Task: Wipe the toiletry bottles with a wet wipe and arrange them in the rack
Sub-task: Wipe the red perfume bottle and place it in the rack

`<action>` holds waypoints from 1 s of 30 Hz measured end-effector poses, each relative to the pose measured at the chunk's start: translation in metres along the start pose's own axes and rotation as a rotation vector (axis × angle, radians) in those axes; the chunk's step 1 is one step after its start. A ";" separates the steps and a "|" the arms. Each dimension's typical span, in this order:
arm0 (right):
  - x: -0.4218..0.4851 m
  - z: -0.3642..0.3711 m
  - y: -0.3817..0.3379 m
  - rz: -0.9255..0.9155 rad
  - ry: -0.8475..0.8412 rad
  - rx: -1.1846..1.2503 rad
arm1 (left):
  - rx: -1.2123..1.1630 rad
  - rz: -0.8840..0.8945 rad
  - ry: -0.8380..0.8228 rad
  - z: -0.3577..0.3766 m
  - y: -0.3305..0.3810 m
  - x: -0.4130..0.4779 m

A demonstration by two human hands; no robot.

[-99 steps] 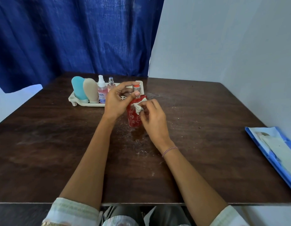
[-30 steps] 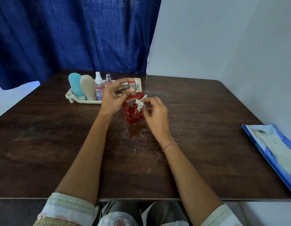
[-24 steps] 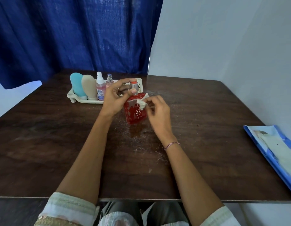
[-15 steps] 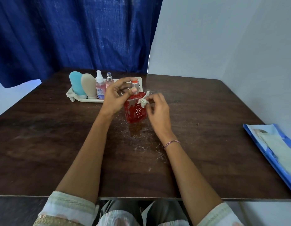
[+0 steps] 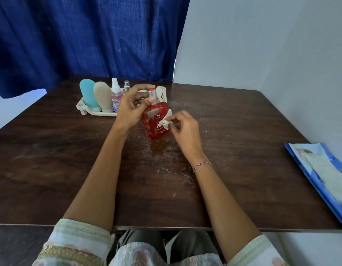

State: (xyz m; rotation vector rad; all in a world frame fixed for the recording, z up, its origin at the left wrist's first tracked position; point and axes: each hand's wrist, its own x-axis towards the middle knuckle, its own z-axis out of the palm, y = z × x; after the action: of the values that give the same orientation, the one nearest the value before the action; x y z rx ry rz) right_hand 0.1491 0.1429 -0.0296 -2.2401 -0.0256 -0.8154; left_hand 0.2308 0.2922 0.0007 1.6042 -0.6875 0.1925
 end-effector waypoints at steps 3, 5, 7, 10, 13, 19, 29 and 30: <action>-0.005 -0.001 0.006 0.047 -0.097 -0.063 | -0.029 -0.047 0.025 0.001 -0.002 -0.002; -0.007 -0.003 0.007 0.064 -0.183 -0.125 | -0.037 -0.079 0.037 0.000 -0.003 -0.003; -0.008 -0.002 0.005 0.047 -0.215 -0.156 | -0.042 -0.098 0.052 -0.003 -0.004 -0.003; -0.006 -0.002 -0.003 -0.004 -0.112 -0.108 | -0.049 -0.088 0.045 -0.001 -0.003 -0.004; -0.010 0.003 -0.014 -0.132 -0.179 -0.117 | -0.031 -0.049 0.021 0.001 -0.001 -0.003; -0.011 0.002 -0.015 -0.159 -0.336 -0.139 | -0.071 -0.095 0.009 0.000 -0.003 -0.003; 0.002 -0.014 -0.005 -0.032 0.143 0.053 | -0.100 -0.096 -0.103 0.012 0.007 -0.006; 0.001 -0.015 -0.006 -0.066 0.159 0.051 | -0.098 -0.087 -0.115 0.013 0.008 -0.006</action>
State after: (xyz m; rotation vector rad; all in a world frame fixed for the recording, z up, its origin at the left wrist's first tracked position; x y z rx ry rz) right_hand 0.1408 0.1371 -0.0175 -2.1301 -0.0445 -1.0151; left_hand 0.2185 0.2820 0.0022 1.5558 -0.7036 0.0025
